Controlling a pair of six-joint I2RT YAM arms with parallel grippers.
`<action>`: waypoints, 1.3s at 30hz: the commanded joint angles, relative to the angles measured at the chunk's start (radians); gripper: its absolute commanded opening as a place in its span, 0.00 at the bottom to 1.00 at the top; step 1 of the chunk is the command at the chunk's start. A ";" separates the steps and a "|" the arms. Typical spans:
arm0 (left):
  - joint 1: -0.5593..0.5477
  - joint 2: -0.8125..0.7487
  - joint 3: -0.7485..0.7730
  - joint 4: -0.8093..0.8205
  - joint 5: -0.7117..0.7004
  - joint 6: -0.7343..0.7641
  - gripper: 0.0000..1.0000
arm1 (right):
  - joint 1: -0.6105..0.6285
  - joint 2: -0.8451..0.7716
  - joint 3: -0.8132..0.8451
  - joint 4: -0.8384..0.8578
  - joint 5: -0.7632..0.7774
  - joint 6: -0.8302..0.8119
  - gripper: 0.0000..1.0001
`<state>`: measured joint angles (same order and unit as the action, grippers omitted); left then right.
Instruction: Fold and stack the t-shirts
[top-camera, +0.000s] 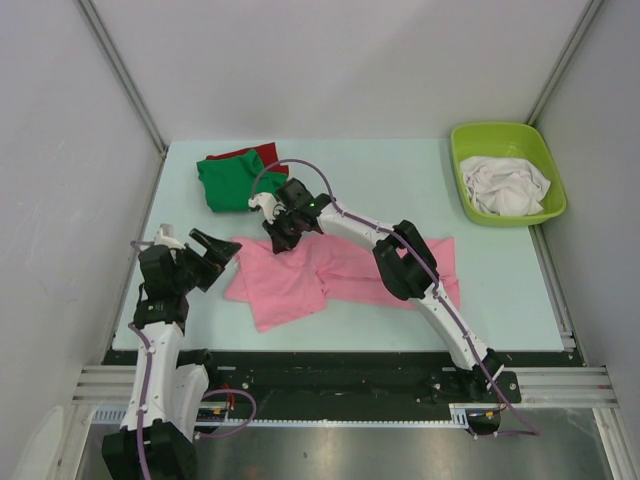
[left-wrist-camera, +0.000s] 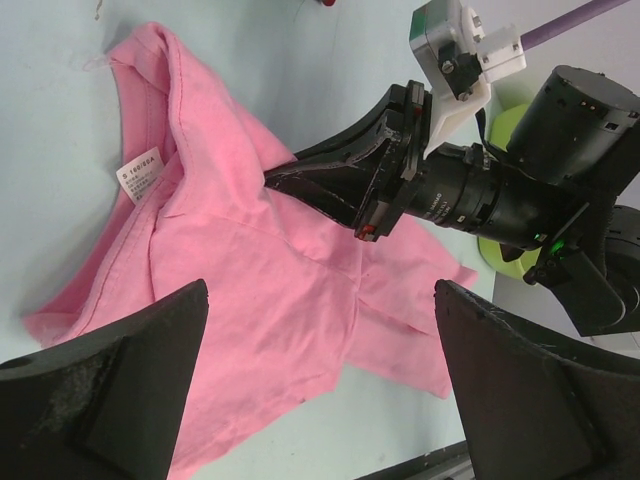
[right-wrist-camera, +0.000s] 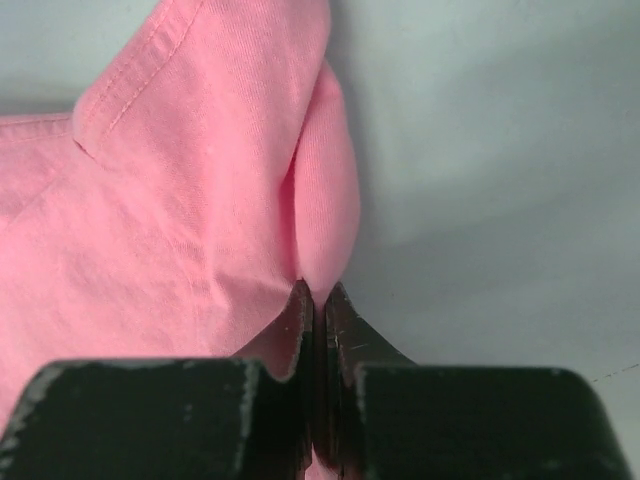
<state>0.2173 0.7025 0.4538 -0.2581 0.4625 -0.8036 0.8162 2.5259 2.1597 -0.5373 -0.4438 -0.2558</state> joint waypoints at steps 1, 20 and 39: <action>0.002 0.003 -0.003 0.056 0.038 0.014 0.99 | 0.015 0.045 -0.046 -0.147 0.062 0.003 0.00; 0.001 0.069 0.046 0.051 0.061 0.040 0.99 | -0.465 0.183 0.244 -0.047 0.511 0.744 0.00; -0.025 0.193 0.042 0.232 0.237 0.003 1.00 | -0.632 -0.057 0.086 0.293 0.474 0.869 1.00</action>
<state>0.2058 0.8829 0.4622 -0.1024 0.5644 -0.8112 0.1501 2.6179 2.3226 -0.3069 -0.0071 0.6804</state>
